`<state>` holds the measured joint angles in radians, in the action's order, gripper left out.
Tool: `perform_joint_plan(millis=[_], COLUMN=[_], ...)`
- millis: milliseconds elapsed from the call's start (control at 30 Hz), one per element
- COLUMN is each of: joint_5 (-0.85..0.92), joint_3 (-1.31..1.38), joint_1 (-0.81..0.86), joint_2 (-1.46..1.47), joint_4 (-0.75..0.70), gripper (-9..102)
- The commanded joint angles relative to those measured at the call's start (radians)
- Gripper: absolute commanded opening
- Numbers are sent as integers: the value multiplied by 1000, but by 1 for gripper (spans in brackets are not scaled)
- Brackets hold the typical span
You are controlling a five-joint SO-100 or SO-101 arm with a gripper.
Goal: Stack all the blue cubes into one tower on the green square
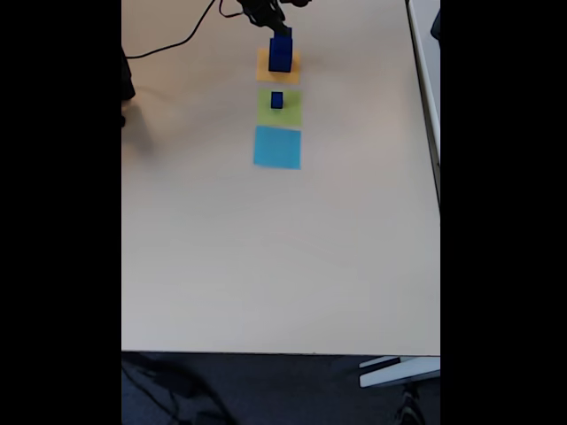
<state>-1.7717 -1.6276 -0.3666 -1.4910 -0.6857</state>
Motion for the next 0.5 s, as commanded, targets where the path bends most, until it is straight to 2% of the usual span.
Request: perform_joint_plan(millis=[0,467], joint_5=[5,6], joint_3=[71,71], joint_1=[-3,2], joint_2=[-9,-9], joint_4=[-6,-9], gripper=[15,10])
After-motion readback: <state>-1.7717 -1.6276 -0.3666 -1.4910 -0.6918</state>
